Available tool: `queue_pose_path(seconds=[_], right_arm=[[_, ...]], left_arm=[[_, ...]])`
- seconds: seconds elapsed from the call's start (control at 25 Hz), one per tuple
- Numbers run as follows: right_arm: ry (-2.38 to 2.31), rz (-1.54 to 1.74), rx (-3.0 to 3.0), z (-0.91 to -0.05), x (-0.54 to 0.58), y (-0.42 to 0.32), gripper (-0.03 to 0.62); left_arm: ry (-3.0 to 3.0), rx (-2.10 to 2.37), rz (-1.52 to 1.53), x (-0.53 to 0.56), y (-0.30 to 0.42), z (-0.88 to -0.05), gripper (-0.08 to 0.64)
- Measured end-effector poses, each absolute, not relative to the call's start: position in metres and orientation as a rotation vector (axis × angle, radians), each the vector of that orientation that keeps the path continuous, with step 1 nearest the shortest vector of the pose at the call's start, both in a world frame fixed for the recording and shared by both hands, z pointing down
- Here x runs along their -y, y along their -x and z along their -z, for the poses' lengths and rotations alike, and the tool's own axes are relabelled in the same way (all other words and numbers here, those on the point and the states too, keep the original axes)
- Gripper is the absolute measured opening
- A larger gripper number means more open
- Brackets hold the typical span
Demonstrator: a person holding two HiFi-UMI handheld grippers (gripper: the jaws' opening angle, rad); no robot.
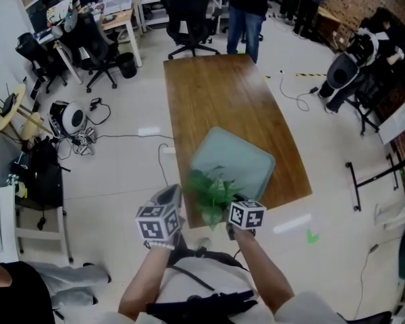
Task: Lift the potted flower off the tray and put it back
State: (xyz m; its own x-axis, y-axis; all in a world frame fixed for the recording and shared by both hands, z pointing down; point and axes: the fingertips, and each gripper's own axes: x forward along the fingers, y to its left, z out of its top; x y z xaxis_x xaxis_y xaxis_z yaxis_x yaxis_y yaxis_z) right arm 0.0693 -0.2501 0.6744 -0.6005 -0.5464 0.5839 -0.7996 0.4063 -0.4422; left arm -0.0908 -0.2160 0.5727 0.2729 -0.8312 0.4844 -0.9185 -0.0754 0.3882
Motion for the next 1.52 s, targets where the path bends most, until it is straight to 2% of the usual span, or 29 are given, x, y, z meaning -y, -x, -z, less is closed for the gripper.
queue_pose_path(seconds=[0.52, 0.64, 0.76, 0.88, 1.12, 1.24, 1.28, 1.52], right_arm=[[-1.179, -1.015, 2.304, -0.695, 0.244, -0.069, 0.049], [-1.177, -0.991, 2.302, -0.696, 0.244, -0.068, 0.070], [-1.208, -0.973, 2.299, -0.690, 0.246, -0.074, 0.079], [-1.257, -1.020, 2.320, -0.678, 0.247, -0.081, 0.118], [-1.437, -1.096, 2.328, -0.641, 0.246, -0.124, 0.118], [-1.510, -1.112, 2.338, -0.629, 0.236, -0.144, 0.059], [-1.531, -1.111, 2.338, -0.626, 0.231, -0.149, 0.014], [-1.646, -1.128, 2.313, -0.611, 0.187, -0.163, 0.000]], left_arm=[[-1.871, 1.586, -0.176, 0.190, 0.090, -0.583, -0.005], [-1.865, 1.584, -0.170, 0.189, 0.088, -0.583, -0.005], [-1.866, 1.585, -0.174, 0.187, 0.083, -0.579, -0.005], [-1.869, 1.591, -0.178, 0.184, 0.084, -0.573, -0.005], [-1.899, 1.571, -0.207, 0.179, 0.083, -0.568, -0.005], [-1.940, 1.525, -0.201, 0.178, 0.078, -0.569, -0.005], [-1.959, 1.505, -0.202, 0.177, 0.075, -0.569, -0.005], [-2.071, 1.363, -0.233, 0.153, 0.055, -0.565, -0.005]])
